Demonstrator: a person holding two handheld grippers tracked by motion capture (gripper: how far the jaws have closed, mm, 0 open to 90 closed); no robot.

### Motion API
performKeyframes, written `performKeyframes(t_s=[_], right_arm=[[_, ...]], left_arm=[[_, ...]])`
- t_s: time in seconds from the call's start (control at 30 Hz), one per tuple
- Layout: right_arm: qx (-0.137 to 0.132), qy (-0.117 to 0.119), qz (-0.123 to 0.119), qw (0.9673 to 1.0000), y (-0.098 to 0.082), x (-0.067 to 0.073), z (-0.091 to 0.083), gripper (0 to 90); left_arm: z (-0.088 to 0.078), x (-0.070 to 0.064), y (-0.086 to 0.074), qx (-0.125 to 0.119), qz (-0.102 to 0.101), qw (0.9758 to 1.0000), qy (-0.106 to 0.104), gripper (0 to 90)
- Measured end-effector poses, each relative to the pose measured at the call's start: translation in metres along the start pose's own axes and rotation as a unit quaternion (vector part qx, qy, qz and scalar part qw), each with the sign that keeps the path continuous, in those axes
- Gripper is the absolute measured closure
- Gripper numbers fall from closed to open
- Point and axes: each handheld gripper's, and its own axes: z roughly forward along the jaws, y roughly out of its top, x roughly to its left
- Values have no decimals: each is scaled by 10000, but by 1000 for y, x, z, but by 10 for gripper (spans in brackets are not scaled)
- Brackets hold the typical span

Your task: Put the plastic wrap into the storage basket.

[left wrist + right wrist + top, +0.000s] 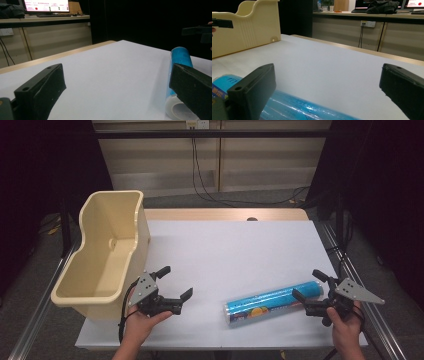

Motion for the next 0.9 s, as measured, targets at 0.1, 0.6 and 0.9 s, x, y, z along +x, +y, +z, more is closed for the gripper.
performKeyframes(t_s=[0.1,0.6,0.9], right_arm=[[0,9,-17,10000,0,0,0,3],[-14,-5,6,10000,0,-1,-2,3],[-21,-2,-9,10000,0,-1,-3,3]], left_arm=[[3,-2,0,31,12,10000,-51,0],[37,-23,0,171,-369,9957,-832,0],[60,-44,-3,460,-386,9892,-1340,0]])
